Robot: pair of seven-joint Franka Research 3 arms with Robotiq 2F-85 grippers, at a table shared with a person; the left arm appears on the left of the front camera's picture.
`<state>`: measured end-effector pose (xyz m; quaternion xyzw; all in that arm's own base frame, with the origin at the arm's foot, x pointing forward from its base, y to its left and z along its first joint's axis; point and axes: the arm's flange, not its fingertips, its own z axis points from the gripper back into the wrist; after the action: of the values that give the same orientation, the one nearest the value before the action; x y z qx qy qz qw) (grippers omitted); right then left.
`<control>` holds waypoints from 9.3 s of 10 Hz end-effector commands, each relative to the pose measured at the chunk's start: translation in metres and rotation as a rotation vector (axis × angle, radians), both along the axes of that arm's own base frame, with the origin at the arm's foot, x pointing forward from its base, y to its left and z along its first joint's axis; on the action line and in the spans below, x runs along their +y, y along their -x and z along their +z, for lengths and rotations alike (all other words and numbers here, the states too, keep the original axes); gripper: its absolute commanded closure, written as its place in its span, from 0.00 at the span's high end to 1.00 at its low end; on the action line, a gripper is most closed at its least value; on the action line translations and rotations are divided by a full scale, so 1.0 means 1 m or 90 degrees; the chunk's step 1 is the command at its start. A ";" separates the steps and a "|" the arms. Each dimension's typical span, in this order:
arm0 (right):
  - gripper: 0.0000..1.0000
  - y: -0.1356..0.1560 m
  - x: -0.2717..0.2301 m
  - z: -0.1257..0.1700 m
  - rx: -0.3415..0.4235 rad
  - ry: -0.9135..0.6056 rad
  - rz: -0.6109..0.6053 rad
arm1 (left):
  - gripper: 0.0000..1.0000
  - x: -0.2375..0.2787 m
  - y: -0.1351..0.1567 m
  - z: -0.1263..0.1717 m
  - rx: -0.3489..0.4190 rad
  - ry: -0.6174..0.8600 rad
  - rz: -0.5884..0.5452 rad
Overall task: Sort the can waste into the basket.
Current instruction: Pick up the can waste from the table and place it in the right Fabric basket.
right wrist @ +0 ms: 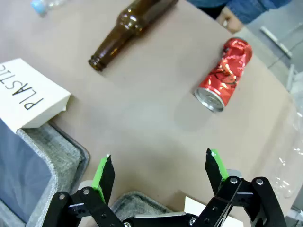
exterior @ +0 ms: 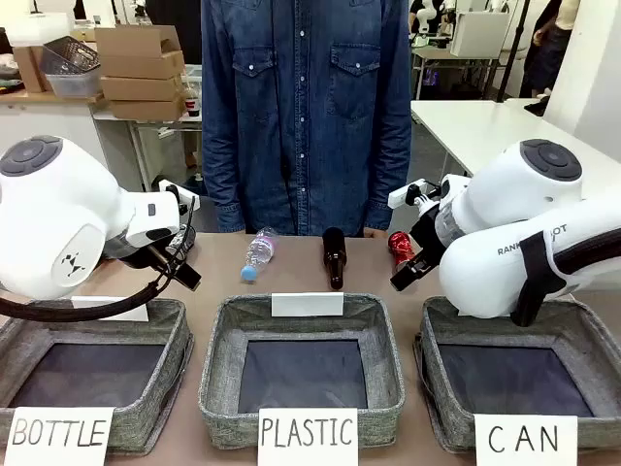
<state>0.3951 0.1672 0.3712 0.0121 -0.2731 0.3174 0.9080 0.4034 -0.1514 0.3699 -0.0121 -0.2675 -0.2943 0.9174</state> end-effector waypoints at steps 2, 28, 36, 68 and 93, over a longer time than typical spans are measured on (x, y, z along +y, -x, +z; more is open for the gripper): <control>1.00 0.000 0.000 0.000 0.000 0.000 0.000 | 1.00 0.000 0.000 0.000 0.000 0.000 0.000; 1.00 0.107 -0.168 0.167 0.276 -0.795 -0.047 | 1.00 0.168 0.132 0.167 -0.004 0.675 -0.168; 1.00 0.082 -0.217 0.165 0.290 -0.834 -0.138 | 1.00 0.204 0.079 0.179 0.005 0.799 -0.122; 1.00 -0.105 -0.084 0.087 0.213 -0.285 -0.326 | 1.00 0.204 0.079 0.179 0.005 0.799 -0.122; 0.41 -0.163 -0.072 0.015 0.281 -0.103 -0.317 | 1.00 0.204 0.079 0.179 0.005 0.799 -0.122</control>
<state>0.5900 0.1297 0.3542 0.0470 -0.0935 0.0266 0.9942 0.3218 0.0544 0.5471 -0.5687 -0.3735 -0.1563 0.7160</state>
